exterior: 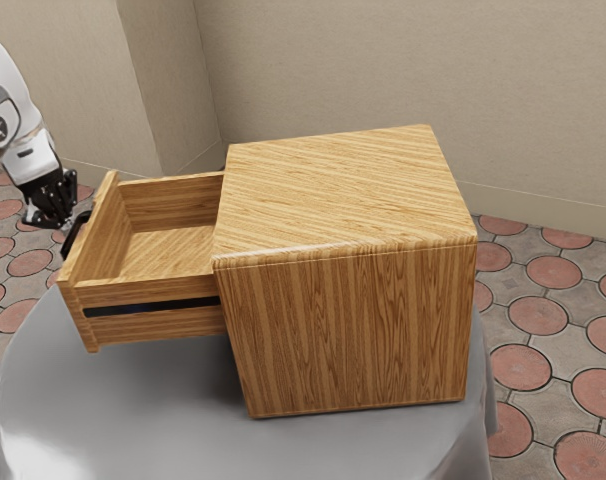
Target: Push the drawer handle with one arm to close the drawer
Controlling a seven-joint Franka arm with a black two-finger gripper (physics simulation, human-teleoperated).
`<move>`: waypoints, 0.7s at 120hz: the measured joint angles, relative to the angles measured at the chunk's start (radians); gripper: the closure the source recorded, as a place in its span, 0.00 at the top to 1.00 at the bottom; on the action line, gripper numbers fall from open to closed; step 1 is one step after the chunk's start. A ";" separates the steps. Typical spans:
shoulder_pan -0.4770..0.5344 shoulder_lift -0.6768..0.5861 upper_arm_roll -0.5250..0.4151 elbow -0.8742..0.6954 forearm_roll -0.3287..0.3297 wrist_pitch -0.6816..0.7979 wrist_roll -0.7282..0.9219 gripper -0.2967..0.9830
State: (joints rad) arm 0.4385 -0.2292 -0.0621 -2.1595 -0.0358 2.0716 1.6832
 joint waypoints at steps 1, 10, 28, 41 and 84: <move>0.000 -0.002 -0.001 -0.001 0.000 0.000 0.000 0.15; 0.000 -0.012 -0.004 -0.009 -0.001 0.000 -0.002 0.16; 0.000 -0.028 -0.016 -0.020 -0.001 0.000 -0.009 0.16; 0.001 -0.037 -0.024 -0.024 -0.001 -0.001 -0.017 0.15; 0.000 -0.044 -0.054 -0.030 -0.013 -0.009 -0.051 0.16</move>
State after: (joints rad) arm 0.4389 -0.2735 -0.1161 -2.1892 -0.0489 2.0621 1.6319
